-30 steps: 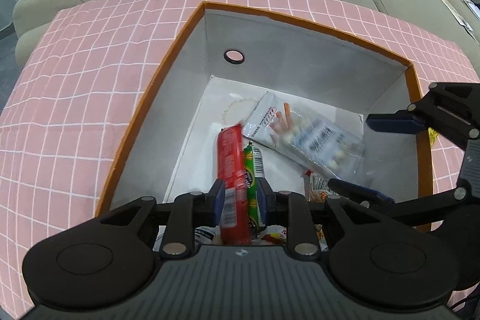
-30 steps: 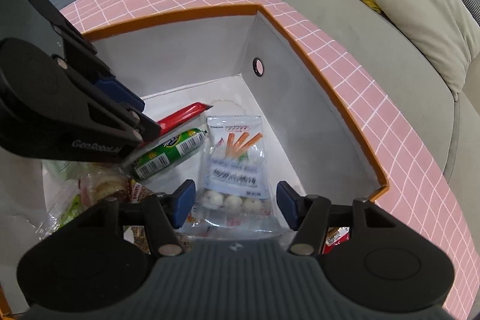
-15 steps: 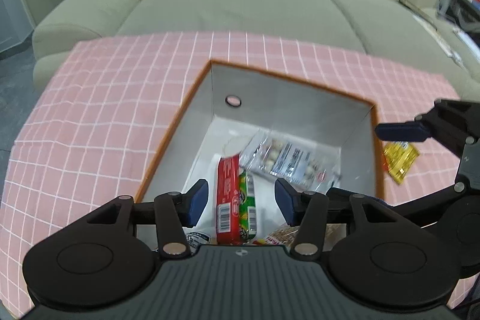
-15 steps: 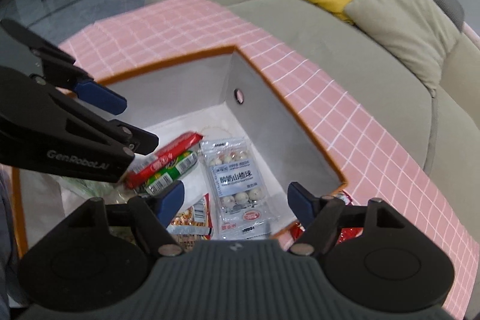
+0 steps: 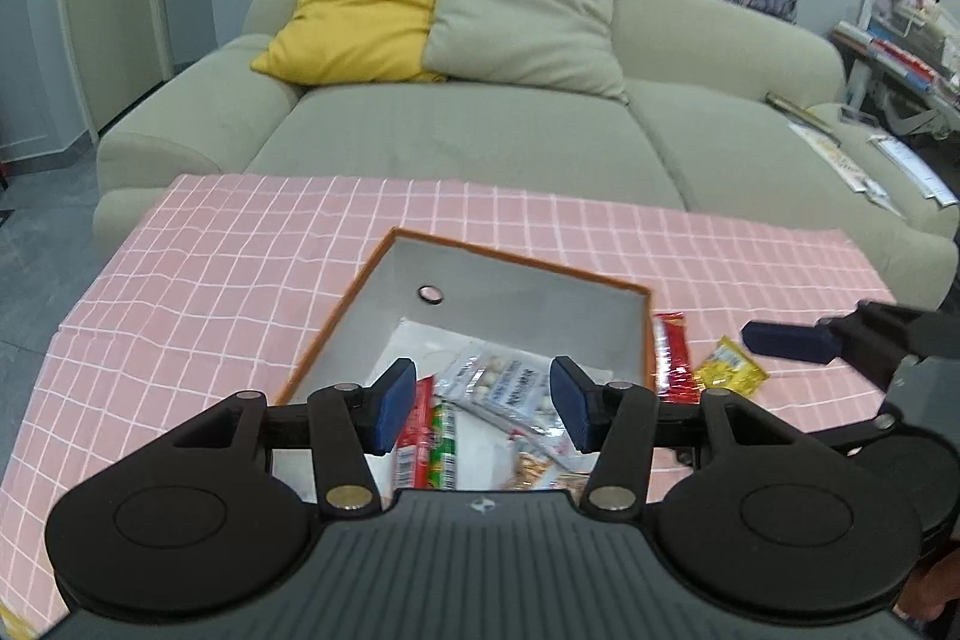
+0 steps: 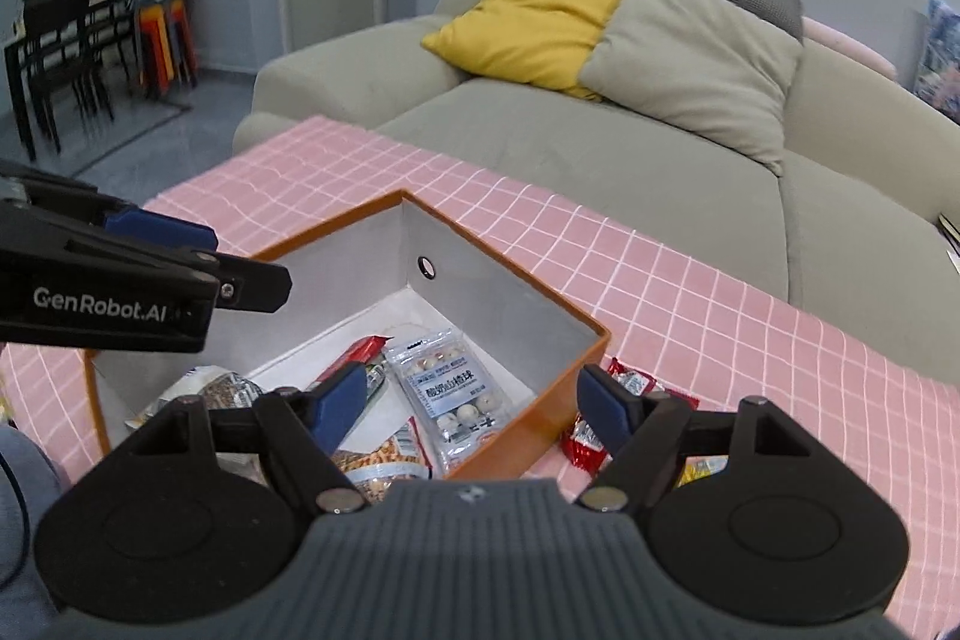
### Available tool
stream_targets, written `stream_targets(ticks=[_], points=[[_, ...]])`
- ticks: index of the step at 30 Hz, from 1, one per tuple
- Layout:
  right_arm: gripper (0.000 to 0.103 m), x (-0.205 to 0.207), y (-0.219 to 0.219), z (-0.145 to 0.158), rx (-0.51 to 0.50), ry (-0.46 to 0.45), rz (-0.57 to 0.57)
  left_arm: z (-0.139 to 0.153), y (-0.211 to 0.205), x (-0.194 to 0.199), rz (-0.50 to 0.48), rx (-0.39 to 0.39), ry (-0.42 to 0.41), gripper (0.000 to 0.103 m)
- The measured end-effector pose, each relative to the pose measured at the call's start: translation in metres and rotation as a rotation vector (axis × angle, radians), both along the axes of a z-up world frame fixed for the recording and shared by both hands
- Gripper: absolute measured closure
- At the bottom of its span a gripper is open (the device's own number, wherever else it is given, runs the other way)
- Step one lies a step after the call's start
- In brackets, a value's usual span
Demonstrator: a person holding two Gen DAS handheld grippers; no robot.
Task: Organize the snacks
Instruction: 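Lift both tools out of the box toward the red and yellow packets, then lower the right tool over the yellow packet and close on it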
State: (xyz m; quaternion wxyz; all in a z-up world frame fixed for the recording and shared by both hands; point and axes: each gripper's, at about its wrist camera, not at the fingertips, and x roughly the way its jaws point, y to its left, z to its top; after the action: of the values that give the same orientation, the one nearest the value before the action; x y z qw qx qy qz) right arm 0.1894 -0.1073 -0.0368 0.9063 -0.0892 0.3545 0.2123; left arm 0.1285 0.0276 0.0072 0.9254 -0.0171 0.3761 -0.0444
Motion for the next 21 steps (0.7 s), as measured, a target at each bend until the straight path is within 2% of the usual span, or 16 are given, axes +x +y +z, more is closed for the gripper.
stream_targets(ticks=[4, 10, 16, 21], points=[[0.028, -0.018, -0.012, -0.005, 0.022, -0.009, -0.017, 0.001, -0.014, -0.015, -0.011, 0.003, -0.023, 0.042], [0.024, -0.039, -0.038, -0.019, 0.036, 0.008, -0.063, -0.005, -0.036, -0.034, -0.036, -0.035, -0.028, 0.042], [0.024, -0.055, -0.069, -0.039, 0.049, 0.030, -0.169, -0.019, -0.056, -0.043, -0.025, -0.067, -0.005, 0.042], [0.025, -0.066, -0.095, -0.057, 0.025, 0.029, -0.245, -0.032, -0.081, -0.052, -0.070, -0.076, 0.004, 0.042]])
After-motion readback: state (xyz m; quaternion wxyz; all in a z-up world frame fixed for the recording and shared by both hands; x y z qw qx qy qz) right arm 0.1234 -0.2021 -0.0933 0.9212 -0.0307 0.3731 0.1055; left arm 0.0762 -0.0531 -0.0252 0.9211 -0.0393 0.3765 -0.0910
